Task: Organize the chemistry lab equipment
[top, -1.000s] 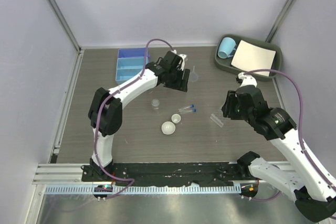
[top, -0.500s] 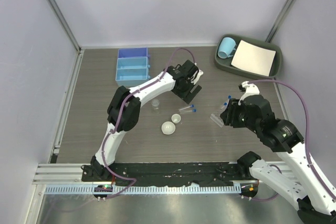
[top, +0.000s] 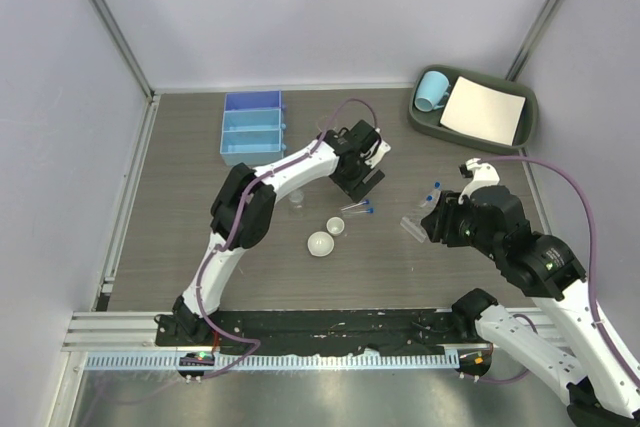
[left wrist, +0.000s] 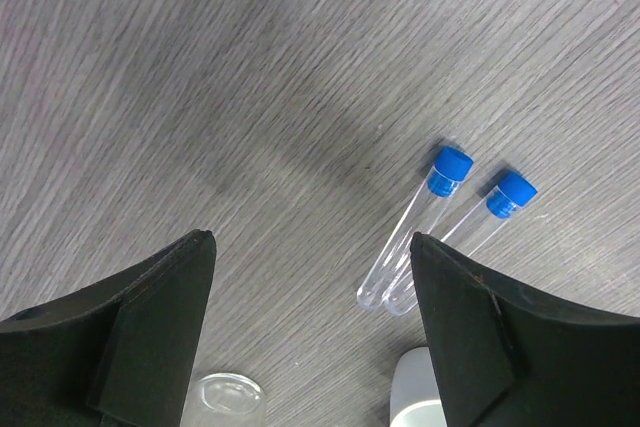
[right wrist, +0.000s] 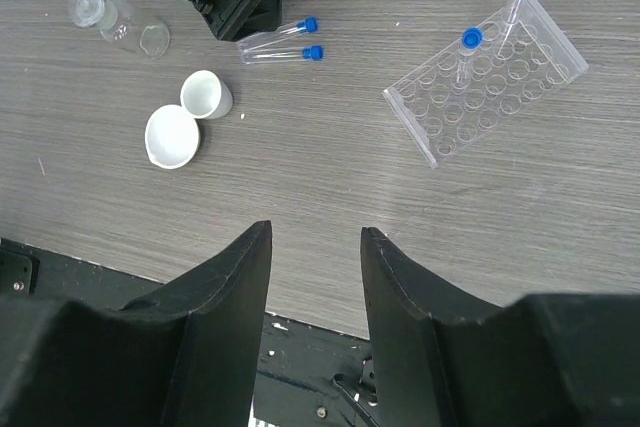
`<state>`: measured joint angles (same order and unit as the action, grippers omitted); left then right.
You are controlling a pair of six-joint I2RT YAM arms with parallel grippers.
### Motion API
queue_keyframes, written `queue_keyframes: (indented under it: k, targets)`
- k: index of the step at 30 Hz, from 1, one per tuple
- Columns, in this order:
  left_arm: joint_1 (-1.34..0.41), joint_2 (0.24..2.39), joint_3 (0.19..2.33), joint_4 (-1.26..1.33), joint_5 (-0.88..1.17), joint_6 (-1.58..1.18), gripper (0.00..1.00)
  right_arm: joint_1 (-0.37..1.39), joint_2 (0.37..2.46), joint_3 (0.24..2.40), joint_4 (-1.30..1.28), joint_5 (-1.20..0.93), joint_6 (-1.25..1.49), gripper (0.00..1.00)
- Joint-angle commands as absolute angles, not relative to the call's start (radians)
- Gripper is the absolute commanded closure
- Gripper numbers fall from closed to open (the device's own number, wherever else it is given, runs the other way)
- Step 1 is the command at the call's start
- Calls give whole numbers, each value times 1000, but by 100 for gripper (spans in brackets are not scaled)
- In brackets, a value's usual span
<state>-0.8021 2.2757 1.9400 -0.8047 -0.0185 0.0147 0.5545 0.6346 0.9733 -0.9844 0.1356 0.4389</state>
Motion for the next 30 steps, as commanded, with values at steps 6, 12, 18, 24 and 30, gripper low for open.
queue_keyframes:
  k: [6,12,18,24,30]
  targets:
    - [-831,2293,1927,-798,-18,58,19,557,630,1000,-974,127,433,53]
    - [-836,2287,1893,-784,-8,63,19,558,630,993,-971,129,433,53]
    - [-836,2309,1882,-782,-23,74,22,558,629,989,-969,127,434,53]
    - [-836,2321,1882,-779,-49,83,23,558,627,991,-974,130,436,53]
    - [-836,2315,1897,-758,-83,115,23,558,630,988,-969,126,437,53]
